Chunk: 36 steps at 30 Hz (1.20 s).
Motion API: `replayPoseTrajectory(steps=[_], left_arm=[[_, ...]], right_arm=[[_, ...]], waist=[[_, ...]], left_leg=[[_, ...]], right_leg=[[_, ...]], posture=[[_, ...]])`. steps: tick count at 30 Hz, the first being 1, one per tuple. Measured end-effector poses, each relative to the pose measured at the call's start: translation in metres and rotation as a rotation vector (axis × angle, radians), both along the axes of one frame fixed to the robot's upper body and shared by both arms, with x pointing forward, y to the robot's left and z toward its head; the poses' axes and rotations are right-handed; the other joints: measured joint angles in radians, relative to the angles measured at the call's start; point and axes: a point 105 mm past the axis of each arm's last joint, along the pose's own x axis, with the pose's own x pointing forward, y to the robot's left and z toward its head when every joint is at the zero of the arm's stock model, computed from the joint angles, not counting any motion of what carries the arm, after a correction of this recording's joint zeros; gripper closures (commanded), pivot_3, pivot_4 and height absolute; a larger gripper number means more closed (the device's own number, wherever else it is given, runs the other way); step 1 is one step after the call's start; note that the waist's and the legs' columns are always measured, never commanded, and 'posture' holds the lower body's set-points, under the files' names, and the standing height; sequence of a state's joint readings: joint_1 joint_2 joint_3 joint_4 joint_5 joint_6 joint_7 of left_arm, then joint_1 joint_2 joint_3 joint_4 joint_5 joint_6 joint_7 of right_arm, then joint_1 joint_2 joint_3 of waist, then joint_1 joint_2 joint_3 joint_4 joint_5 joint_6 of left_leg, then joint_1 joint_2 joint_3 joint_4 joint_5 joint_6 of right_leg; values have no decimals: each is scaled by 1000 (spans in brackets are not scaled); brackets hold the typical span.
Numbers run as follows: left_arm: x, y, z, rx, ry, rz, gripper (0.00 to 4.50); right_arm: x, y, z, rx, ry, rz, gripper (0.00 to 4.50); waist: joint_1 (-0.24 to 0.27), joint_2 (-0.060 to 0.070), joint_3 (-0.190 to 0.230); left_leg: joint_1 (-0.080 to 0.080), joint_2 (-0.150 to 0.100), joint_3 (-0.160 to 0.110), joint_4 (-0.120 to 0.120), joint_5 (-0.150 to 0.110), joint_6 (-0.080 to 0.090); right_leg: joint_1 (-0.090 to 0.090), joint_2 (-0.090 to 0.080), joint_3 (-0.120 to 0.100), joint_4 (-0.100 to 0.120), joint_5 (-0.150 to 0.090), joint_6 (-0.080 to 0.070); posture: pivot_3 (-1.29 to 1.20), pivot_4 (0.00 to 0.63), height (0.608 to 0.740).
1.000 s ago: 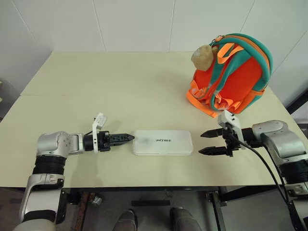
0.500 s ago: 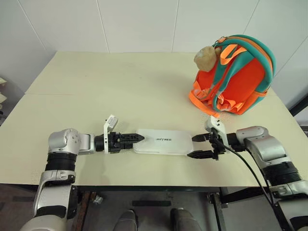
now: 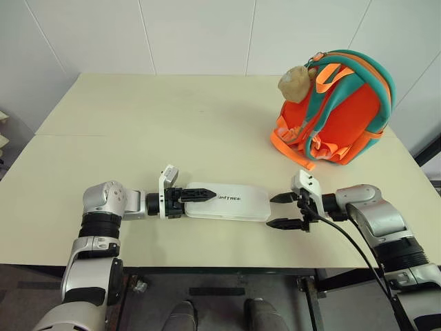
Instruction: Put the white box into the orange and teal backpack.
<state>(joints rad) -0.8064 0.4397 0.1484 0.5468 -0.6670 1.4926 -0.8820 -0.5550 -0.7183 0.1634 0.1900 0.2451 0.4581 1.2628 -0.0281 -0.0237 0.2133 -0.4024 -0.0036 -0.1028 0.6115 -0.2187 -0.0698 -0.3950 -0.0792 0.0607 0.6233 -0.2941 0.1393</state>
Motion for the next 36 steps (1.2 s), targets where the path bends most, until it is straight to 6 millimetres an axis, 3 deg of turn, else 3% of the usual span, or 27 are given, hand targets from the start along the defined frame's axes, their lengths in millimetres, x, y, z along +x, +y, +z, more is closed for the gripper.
replayPoseTrajectory(steps=[10, 16, 21, 24, 27, 31, 36], left_arm=[[-5, -8, -3, -25, 38, -41, 3159], [-13, -9, -3, -60, -74, -57, 3163], [-21, 1, 20, -134, -263, -59, 3163], [-18, 31, 32, -100, -386, 20, 3163], [-12, 62, 39, -43, -489, 123, 3163], [-11, 78, 39, 6, -535, 177, 3163], [-17, 85, 31, 29, -533, 222, 3163]], right_arm=[[-7, -4, -2, 11, -22, -28, 0], [-14, -4, -3, 44, -23, -34, 0], [-2, -25, 9, 56, -84, -156, 0], [29, -56, 39, 75, -184, -333, 0], [60, -84, 88, 110, -342, -499, 0], [89, -87, 121, 135, -443, -601, 0], [116, -70, 129, 188, -453, -661, 0]], waist=[[1, 0, 0], [-1, 0, 0], [-2, 0, 0], [-12, 1, 1], [-12, 2, 1], [-11, 1, 1], [-11, 1, 1]], left_leg=[[0, 0, 0, 0, 0, 0], [-1, 1, 0, -1, 0, -1], [-1, 1, 1, -1, -1, -1], [0, 1, 3, -1, 0, 0], [0, 2, 3, -1, 0, 0], [-1, 1, 3, -4, 0, 0], [-3, 2, 4, -12, 0, -1]], right_leg=[[0, 0, 0, 0, 0, 0], [-1, 0, 0, -1, 0, 0], [-1, 0, 0, -1, 0, -1], [-2, 0, 2, -3, -1, -3], [-2, 0, 2, -3, -3, -7], [-3, 0, 2, -4, 0, -3], [-9, 0, 2, -4, -2, -4]], posture=[[0, 150, 740], [0, 150, 740], [0, 150, 740], [0, 150, 740], [0, 150, 740], [0, 150, 740], [0, 150, 740]])
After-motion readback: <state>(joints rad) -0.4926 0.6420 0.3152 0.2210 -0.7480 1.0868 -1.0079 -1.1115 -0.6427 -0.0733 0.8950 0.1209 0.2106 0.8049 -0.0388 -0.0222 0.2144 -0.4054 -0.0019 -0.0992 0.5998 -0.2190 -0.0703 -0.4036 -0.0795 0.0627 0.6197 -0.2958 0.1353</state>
